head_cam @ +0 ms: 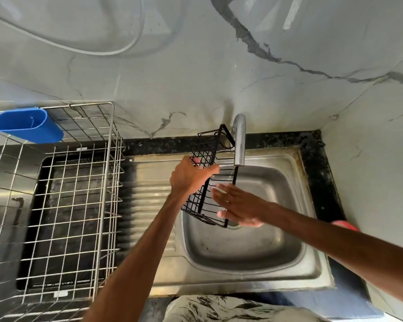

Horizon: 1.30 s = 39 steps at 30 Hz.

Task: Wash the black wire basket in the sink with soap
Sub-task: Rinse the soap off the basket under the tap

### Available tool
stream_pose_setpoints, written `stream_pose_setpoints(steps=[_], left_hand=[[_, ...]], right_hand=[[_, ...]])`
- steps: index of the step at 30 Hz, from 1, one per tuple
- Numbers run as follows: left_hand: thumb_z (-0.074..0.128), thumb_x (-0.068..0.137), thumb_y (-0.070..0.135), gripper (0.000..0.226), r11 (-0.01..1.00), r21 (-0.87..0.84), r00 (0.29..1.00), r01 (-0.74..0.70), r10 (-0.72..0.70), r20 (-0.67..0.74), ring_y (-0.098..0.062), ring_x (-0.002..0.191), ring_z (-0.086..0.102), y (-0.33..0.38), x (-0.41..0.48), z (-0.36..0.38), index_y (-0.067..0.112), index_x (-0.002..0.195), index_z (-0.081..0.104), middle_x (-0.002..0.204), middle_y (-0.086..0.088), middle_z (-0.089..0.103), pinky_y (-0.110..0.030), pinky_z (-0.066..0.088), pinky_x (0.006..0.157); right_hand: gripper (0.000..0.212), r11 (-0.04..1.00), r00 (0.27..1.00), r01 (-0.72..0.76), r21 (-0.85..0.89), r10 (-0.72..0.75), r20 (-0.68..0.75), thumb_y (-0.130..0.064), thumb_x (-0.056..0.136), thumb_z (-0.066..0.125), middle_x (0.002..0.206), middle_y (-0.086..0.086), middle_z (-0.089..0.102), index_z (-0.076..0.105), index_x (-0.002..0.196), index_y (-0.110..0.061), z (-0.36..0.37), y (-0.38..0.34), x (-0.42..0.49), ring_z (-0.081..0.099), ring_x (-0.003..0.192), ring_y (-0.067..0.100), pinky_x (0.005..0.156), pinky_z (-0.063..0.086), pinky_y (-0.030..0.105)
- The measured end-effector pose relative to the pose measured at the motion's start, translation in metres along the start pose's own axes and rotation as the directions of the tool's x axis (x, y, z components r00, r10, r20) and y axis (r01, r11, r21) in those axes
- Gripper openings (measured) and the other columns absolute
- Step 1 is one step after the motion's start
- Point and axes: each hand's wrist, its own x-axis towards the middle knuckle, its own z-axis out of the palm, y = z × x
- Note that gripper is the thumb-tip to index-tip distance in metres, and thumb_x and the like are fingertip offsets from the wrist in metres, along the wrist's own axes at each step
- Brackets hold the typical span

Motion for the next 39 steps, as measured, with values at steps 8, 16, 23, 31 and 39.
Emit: stream_pose_setpoints(steps=[8, 16, 23, 31, 39], left_hand=[[0.065, 0.047, 0.083, 0.103, 0.998, -0.015, 0.998, -0.064, 0.064, -0.011, -0.025, 0.108, 0.066, 0.002, 0.005, -0.001, 0.022, 0.129, 0.061, 0.119, 0.002, 0.068, -0.042, 0.053, 0.095], [0.08, 0.07, 0.066, 0.073, 0.993, 0.001, 0.983, -0.121, 0.12, -0.136, -0.021, 0.094, 0.062, 0.003, 0.007, 0.011, 0.02, 0.122, 0.055, 0.102, 0.006, 0.067, -0.032, 0.039, 0.08], [0.08, 0.072, 0.063, 0.067, 0.99, -0.025, 0.982, -0.137, 0.132, -0.138, -0.021, 0.094, 0.063, -0.004, 0.011, 0.016, 0.02, 0.118, 0.056, 0.1, 0.006, 0.065, -0.033, 0.041, 0.078], [0.069, 0.058, 0.08, 0.085, 0.985, -0.03, 0.979, -0.172, 0.168, -0.114, -0.018, 0.092, 0.064, 0.006, 0.004, 0.014, 0.02, 0.118, 0.059, 0.098, 0.009, 0.064, -0.032, 0.044, 0.076], [0.08, 0.077, 0.055, 0.063, 0.982, -0.118, 0.953, -0.149, 0.111, -0.282, -0.015, 0.083, 0.058, -0.011, 0.002, 0.025, 0.016, 0.12, 0.056, 0.09, 0.012, 0.059, -0.033, 0.045, 0.078]], right_hand=[[0.067, 0.982, 0.979, -0.187, 0.037, 0.19, -0.069, -0.053, 0.108, 0.016, 0.168, 0.01, 0.002, 0.006, 0.161, -0.014, -0.048, 0.067, 0.005, -0.011, 0.151, 0.02, 0.12, -0.01, 0.037], [0.07, 0.984, 0.978, -0.141, 0.108, 0.156, -0.14, -0.057, 0.107, 0.01, 0.164, 0.006, -0.016, -0.01, 0.159, -0.014, -0.008, 0.01, 0.009, -0.022, 0.152, 0.021, 0.126, -0.01, 0.041], [0.066, 1.0, 0.994, -0.004, 0.011, 0.005, -0.106, -0.052, 0.104, -0.003, 0.167, 0.001, -0.009, -0.003, 0.16, -0.017, -0.011, 0.011, -0.015, -0.016, 0.154, 0.016, 0.126, -0.008, 0.037], [0.09, 0.967, 0.958, -0.254, 0.029, 0.255, -0.134, -0.062, 0.099, -0.011, 0.163, 0.02, 0.026, 0.028, 0.156, -0.004, -0.049, 0.071, 0.023, 0.006, 0.155, 0.033, 0.125, 0.008, 0.056], [0.052, 0.972, 0.997, -0.014, 0.235, 0.03, -0.069, -0.041, 0.111, 0.011, 0.166, -0.011, 0.015, 0.024, 0.159, -0.026, 0.014, -0.005, -0.019, -0.008, 0.152, -0.001, 0.124, -0.013, 0.028]])
